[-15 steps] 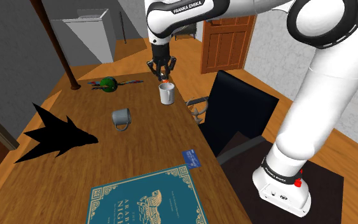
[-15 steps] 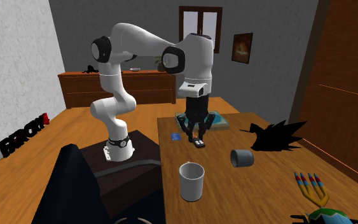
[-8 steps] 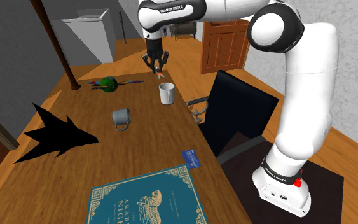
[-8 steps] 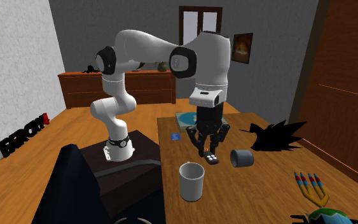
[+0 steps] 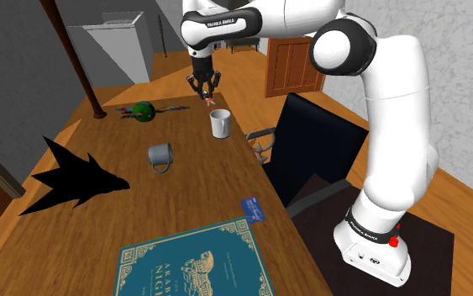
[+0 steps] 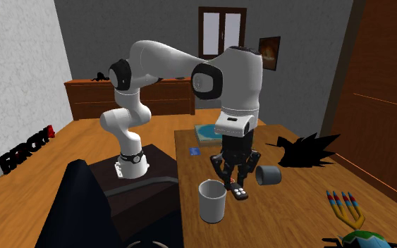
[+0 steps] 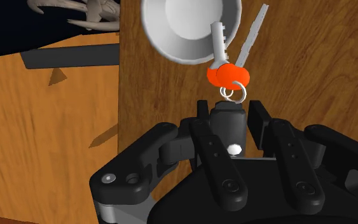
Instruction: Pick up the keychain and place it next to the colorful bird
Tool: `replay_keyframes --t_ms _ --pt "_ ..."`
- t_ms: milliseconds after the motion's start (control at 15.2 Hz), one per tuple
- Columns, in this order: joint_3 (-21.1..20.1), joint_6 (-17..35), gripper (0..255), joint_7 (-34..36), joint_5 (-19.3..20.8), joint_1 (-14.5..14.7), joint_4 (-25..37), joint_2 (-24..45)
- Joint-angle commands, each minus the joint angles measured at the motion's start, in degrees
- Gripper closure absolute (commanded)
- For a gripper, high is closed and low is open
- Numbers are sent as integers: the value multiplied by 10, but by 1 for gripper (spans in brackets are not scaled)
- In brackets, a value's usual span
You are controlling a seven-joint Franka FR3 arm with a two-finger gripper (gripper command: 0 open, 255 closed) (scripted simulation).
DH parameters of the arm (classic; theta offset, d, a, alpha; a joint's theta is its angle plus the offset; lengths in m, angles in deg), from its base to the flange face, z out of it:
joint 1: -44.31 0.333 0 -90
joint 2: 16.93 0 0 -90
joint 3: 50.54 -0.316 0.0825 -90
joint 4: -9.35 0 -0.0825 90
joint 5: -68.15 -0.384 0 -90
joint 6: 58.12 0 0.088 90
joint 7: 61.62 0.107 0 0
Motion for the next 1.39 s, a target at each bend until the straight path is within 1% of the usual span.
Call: replay_keyframes --t_ms 0,660,1320 --pt "0 16 255 2 1 0 -14 2" --pt "2 89 255 8 4 -3 -80 9" --pt "5 155 255 14 10 -4 -128 28"
